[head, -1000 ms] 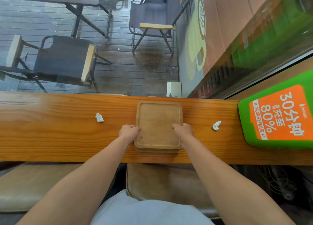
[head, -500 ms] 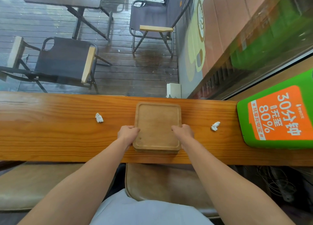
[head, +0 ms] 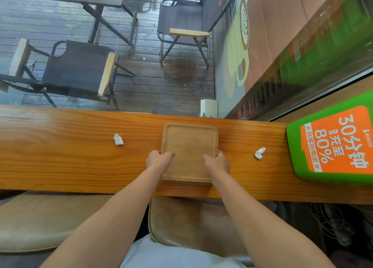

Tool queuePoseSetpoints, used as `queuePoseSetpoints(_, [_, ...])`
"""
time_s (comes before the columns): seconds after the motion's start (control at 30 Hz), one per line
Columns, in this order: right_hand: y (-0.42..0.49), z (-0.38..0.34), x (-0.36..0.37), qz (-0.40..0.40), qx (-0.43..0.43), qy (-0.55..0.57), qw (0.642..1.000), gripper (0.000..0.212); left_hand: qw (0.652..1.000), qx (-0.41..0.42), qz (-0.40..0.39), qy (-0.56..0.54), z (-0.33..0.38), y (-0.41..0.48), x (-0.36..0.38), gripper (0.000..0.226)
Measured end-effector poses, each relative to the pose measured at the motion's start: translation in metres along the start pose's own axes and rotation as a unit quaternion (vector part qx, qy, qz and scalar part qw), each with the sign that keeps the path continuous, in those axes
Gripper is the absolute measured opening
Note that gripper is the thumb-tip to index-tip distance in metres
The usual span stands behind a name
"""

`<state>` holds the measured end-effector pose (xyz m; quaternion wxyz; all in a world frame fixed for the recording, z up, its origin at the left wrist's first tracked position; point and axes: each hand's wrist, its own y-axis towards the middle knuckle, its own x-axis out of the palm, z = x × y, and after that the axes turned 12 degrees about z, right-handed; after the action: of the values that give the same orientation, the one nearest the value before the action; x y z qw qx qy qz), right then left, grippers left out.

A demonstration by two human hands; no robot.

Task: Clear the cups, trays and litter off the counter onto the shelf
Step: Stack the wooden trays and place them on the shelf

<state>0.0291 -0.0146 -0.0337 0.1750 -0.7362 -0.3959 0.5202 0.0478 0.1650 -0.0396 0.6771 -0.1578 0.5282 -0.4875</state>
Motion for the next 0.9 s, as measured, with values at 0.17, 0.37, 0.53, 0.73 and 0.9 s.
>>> queuePoseSetpoints(0.17, [0.007, -0.004, 0.005, 0.023, -0.009, -0.005, 1.0, 0.068, 0.999, -0.034, 0.035, -0.015, 0.003, -0.002, 0.01, 0.086])
queuePoseSetpoints(0.37, [0.022, -0.001, -0.008, -0.051, 0.019, 0.04, 0.998, 0.051, 0.998, -0.048, 0.009, 0.05, -0.002, -0.006, 0.011, 0.107])
queuePoseSetpoints(0.53, [0.021, 0.0, -0.021, -0.13, 0.035, 0.103, 0.986, 0.05, 0.999, -0.024, -0.036, 0.005, -0.004, -0.01, 0.0, 0.084])
queuePoseSetpoints(0.73, [-0.002, 0.0, -0.052, -0.181, 0.037, 0.157, 0.97, 0.043, 0.996, 0.017, -0.087, -0.022, 0.003, -0.035, -0.031, 0.082])
queuePoseSetpoints(0.9, [-0.036, -0.006, -0.09, -0.204, -0.018, 0.191, 0.96, 0.058, 0.972, 0.08, -0.157, -0.159, 0.027, -0.065, -0.059, 0.068])
